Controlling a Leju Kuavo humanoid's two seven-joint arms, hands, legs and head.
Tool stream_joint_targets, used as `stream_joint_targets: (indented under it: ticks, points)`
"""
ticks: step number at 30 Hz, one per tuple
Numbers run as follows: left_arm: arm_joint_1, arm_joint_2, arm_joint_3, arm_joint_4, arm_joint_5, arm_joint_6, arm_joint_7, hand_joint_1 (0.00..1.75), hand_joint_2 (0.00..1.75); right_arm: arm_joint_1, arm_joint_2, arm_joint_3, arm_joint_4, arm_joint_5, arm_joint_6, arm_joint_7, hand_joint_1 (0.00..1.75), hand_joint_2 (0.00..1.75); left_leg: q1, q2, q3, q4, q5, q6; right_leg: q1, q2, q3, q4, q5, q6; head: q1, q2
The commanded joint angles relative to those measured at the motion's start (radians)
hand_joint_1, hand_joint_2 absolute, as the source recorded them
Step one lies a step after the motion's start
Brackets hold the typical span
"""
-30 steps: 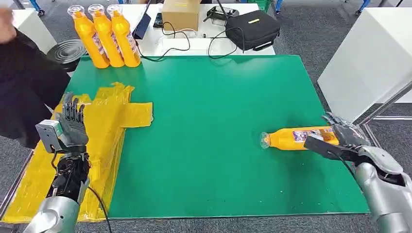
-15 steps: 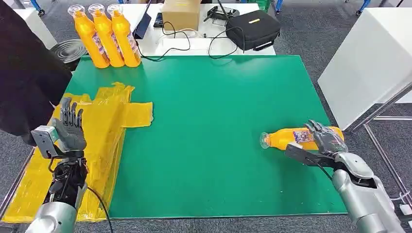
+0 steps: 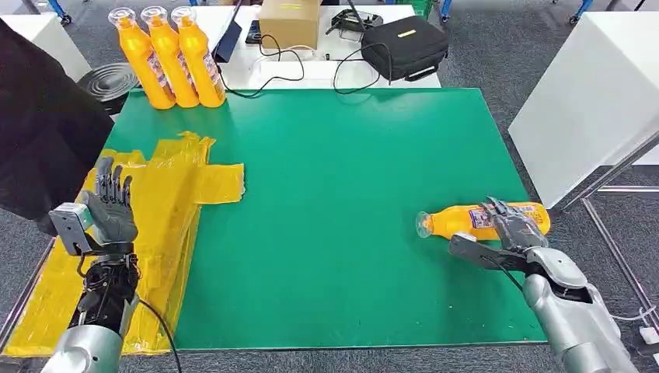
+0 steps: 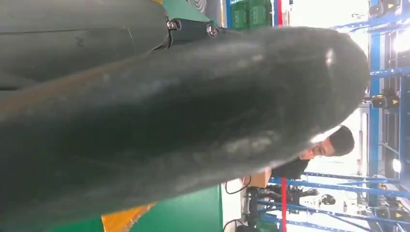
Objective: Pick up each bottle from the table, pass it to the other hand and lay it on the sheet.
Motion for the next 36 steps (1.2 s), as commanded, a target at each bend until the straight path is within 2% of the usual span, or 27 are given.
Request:
stream_joint_targets:
  ticks: [1, 5, 6, 7, 9, 14, 20, 26, 30, 36]
  points:
    - [-0.01, -0.01, 0.02, 0.043, 0.003, -0.011, -0.012, 0.0, 0.0, 0.155, 0.028, -0.069, -0.091, 0.042, -0.001, 0.031, 0.0, 1.75, 0.001, -0.003, 0.006, -0.001, -0.002, 0.001, 0.001, -0.002, 0.008, -0.002, -0.003, -0.003, 0.0, 0.0]
    - [0.001, -0.013, 0.015, 0.039, 0.005, -0.019, -0.012, 0.0, 0.0, 0.181, 0.049, -0.1, -0.054, 0.082, 0.009, 0.059, 0.0, 1.75, 0.0, -0.002, 0.006, -0.002, -0.001, 0.001, 0.001, -0.001, 0.007, -0.002, -0.001, -0.003, 0.0, 0.0]
    - [-0.008, -0.013, 0.011, 0.05, 0.003, -0.022, -0.012, 0.0, 0.0, 0.18, 0.051, -0.108, -0.033, 0.091, 0.013, 0.067, 0.0, 1.75, 0.0, -0.002, 0.01, -0.002, -0.003, 0.002, 0.001, -0.001, 0.011, -0.002, -0.003, -0.005, 0.0, 0.0]
    - [-0.02, -0.014, 0.007, 0.055, -0.001, -0.021, -0.012, 0.0, 0.0, 0.172, 0.069, -0.122, 0.032, 0.122, 0.006, 0.075, 0.0, 1.75, 0.001, -0.002, 0.005, -0.001, -0.001, 0.001, 0.001, -0.002, 0.006, -0.002, -0.001, -0.002, 0.0, 0.0]
    - [-0.025, -0.018, 0.004, 0.053, -0.004, -0.016, -0.012, 0.0, 0.0, 0.158, 0.089, -0.129, 0.091, 0.145, -0.014, 0.075, 0.0, 1.75, 0.001, -0.005, 0.009, -0.002, -0.001, 0.002, 0.002, -0.004, 0.01, -0.002, -0.003, -0.004, 0.0, 0.0]
    - [-0.028, -0.029, -0.008, 0.019, -0.003, -0.034, -0.001, 0.0, 0.0, -0.005, 0.202, -0.106, 0.363, 0.203, -0.063, 0.052, 0.0, 1.75, 0.002, 0.001, 0.011, -0.001, -0.001, 0.001, 0.002, 0.002, 0.01, -0.003, 0.0, -0.003, 0.0, 0.0]
    - [-0.061, -0.055, -0.054, 0.037, -0.02, -0.035, 0.004, 0.0, 0.0, -0.038, 0.275, -0.062, 0.384, 0.214, -0.062, 0.045, 0.0, 1.75, 0.003, 0.015, 0.021, -0.002, -0.002, 0.0, 0.004, 0.014, 0.015, -0.005, 0.004, -0.008, 0.001, 0.0]
    - [-0.105, -0.071, -0.088, 0.065, -0.021, -0.017, 0.002, 0.0, 0.0, -0.149, 0.39, -0.009, 0.424, 0.203, -0.038, 0.065, 0.0, 1.75, 0.004, 0.023, 0.023, -0.003, -0.003, -0.003, 0.005, 0.022, 0.014, -0.004, 0.008, -0.011, 0.0, 0.0]
    - [-0.133, -0.081, -0.102, 0.08, -0.021, -0.014, 0.009, 0.0, 0.0, -0.195, 0.477, 0.024, 0.472, 0.219, -0.019, 0.133, 0.0, 1.75, 0.006, 0.022, 0.022, -0.002, 0.002, -0.004, 0.007, 0.022, 0.012, -0.002, 0.012, -0.012, 0.0, 0.0]
    - [-0.142, -0.088, -0.104, 0.075, -0.013, -0.006, 0.011, 0.0, 0.0, -0.197, 0.466, 0.046, 0.529, 0.24, 0.012, 0.174, 0.0, 1.75, 0.007, 0.016, 0.02, -0.003, 0.004, -0.004, 0.008, 0.017, 0.012, -0.003, 0.011, -0.012, 0.0, 0.0]
